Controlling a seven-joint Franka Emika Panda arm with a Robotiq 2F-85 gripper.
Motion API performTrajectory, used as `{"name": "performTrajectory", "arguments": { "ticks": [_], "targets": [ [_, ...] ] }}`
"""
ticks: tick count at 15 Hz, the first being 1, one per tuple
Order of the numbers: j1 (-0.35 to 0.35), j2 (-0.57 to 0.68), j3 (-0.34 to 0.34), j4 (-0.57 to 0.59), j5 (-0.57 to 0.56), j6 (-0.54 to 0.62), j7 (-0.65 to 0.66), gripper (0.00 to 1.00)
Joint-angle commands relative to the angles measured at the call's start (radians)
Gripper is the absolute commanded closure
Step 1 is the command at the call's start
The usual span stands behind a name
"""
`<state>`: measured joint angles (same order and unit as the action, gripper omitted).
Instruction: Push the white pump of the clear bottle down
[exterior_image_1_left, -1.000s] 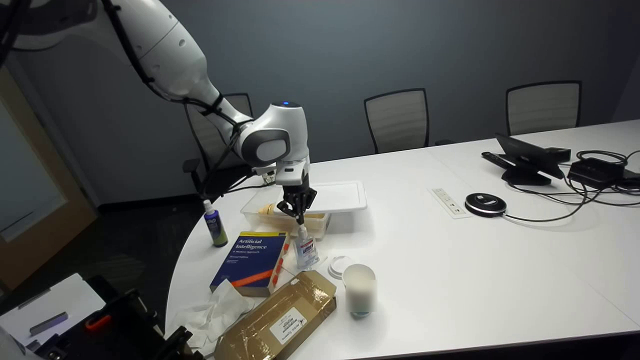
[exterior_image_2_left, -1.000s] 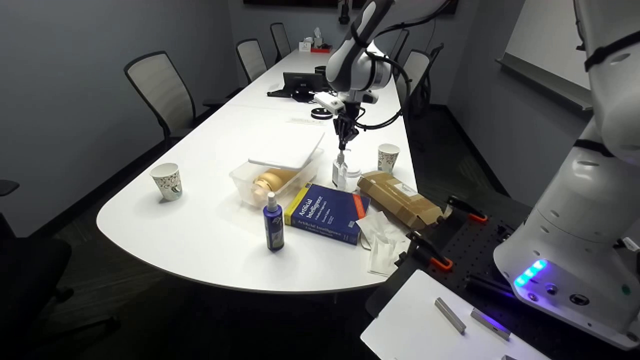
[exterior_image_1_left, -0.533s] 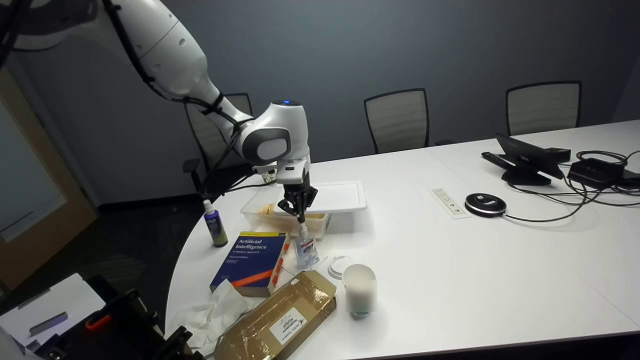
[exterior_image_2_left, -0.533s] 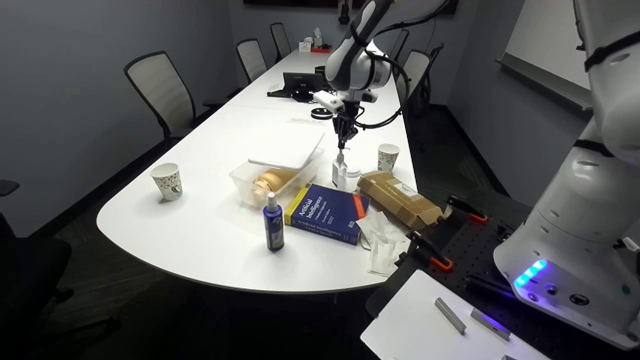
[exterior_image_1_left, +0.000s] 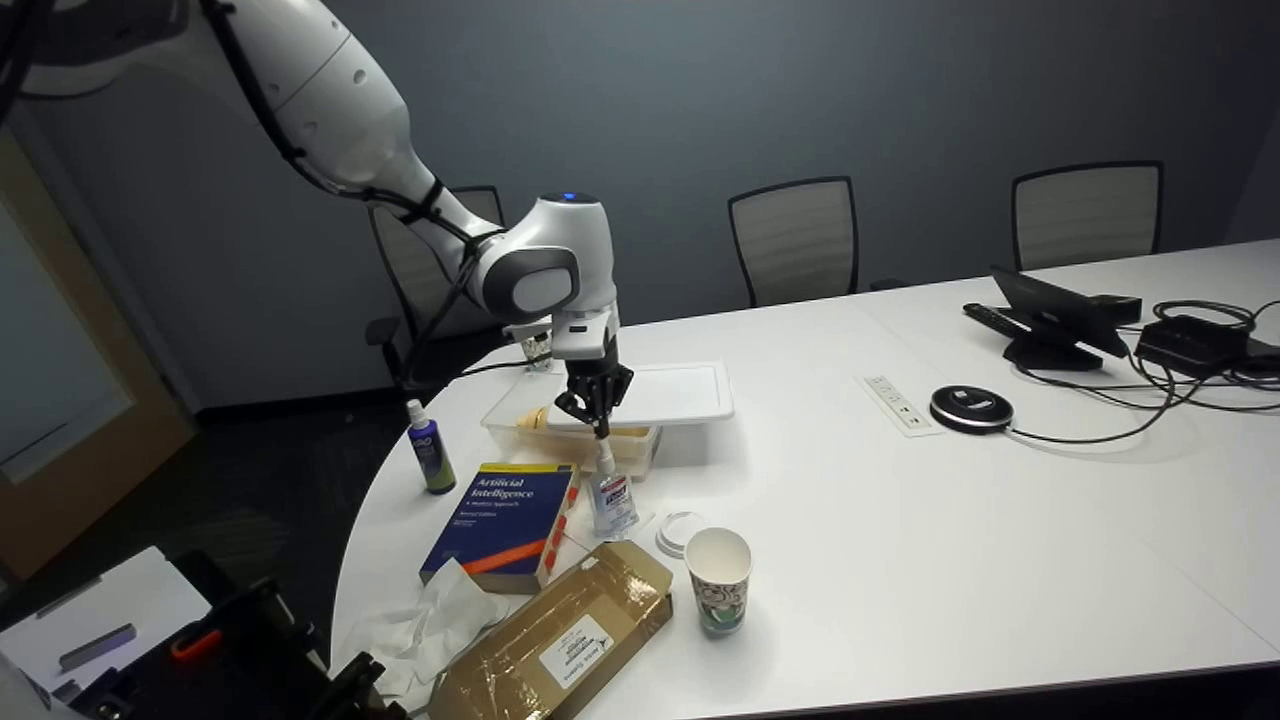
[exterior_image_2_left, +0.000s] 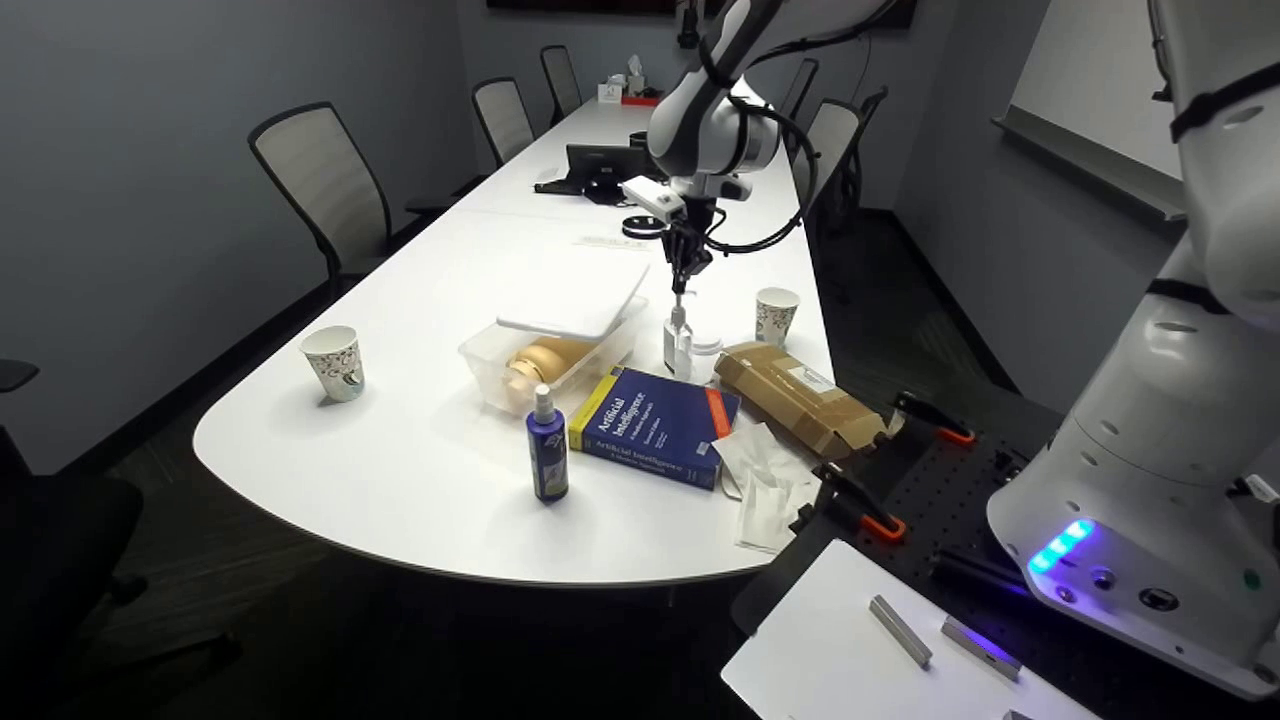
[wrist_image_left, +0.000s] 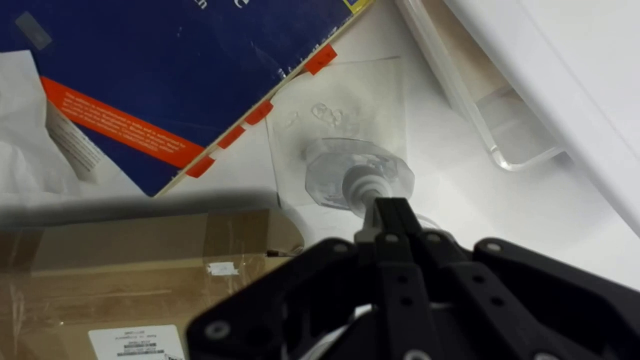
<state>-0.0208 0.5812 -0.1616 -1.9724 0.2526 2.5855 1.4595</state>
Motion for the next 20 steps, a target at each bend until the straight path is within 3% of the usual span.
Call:
{"name": "performTrajectory", "arguments": {
  "ticks": [1,8,14,15,17,20],
  "targets": [
    [0.014,-0.030,-0.006,-0.005,-0.014,-0.032,0.009,1.00],
    [0.030,-0.068,-0.015,-0.019,-0.037,-0.032,0.017,1.00],
    [0.069,-0.173,-0.029,-0.040,-0.115,-0.051,0.032,1.00],
    [0.075,-0.195,-0.032,-0.044,-0.132,-0.057,0.036,0.74],
    [0.085,-0.232,-0.036,-0.049,-0.163,-0.061,0.046,0.66],
    [0.087,-0.281,-0.035,-0.054,-0.209,-0.080,0.072,0.44]
  ]
}}
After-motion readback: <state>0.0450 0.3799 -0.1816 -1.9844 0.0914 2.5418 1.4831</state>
